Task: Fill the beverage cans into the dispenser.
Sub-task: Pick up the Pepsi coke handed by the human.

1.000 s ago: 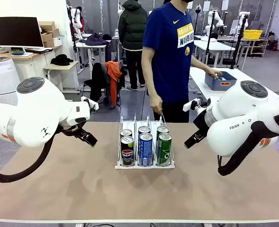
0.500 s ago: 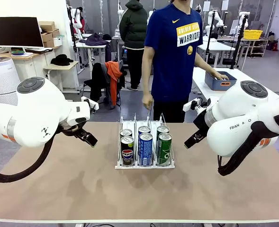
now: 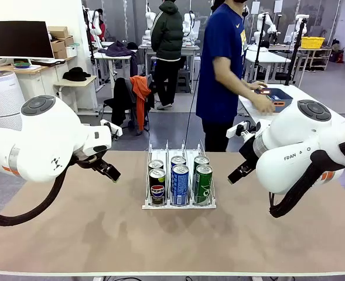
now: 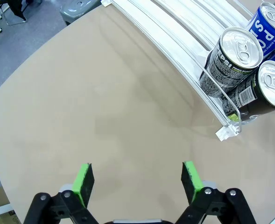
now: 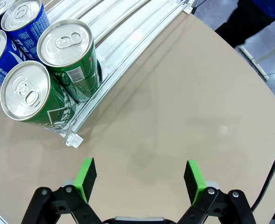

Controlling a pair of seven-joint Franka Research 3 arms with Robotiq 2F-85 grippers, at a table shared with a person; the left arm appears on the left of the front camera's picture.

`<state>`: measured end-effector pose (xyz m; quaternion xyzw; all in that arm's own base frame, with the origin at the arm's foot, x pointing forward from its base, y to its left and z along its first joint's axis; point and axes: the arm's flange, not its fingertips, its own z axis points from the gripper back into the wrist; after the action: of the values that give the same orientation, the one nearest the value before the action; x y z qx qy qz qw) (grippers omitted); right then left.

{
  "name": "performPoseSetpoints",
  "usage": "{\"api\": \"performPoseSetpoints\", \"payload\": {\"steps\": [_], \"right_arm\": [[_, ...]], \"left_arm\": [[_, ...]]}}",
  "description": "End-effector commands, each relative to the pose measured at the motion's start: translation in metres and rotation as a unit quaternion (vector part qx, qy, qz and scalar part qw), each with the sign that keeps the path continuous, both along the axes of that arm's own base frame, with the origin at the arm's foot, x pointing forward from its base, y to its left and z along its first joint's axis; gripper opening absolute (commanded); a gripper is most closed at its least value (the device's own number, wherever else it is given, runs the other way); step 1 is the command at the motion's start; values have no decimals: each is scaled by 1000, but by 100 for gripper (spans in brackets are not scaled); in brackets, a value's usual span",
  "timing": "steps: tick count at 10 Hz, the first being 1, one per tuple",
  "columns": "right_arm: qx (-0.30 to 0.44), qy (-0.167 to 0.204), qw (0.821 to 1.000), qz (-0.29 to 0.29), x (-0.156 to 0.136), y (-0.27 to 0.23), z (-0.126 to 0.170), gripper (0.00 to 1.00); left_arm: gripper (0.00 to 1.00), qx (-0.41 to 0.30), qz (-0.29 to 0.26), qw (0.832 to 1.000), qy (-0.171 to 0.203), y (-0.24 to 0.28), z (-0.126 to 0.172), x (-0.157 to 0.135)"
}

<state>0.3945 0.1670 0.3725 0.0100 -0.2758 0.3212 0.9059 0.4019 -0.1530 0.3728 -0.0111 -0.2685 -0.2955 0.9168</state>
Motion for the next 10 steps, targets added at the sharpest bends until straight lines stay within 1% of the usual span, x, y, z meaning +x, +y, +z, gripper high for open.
{"api": "performPoseSetpoints", "payload": {"steps": [1, 10], "right_arm": [[0, 0, 1000, 0, 0, 0, 0, 100], [0, 0, 1000, 0, 0, 0, 0, 100]], "left_arm": [[100, 0, 1, 1000, 0, 1, 0, 0], [100, 0, 1, 1000, 0, 1, 0, 0]]}}
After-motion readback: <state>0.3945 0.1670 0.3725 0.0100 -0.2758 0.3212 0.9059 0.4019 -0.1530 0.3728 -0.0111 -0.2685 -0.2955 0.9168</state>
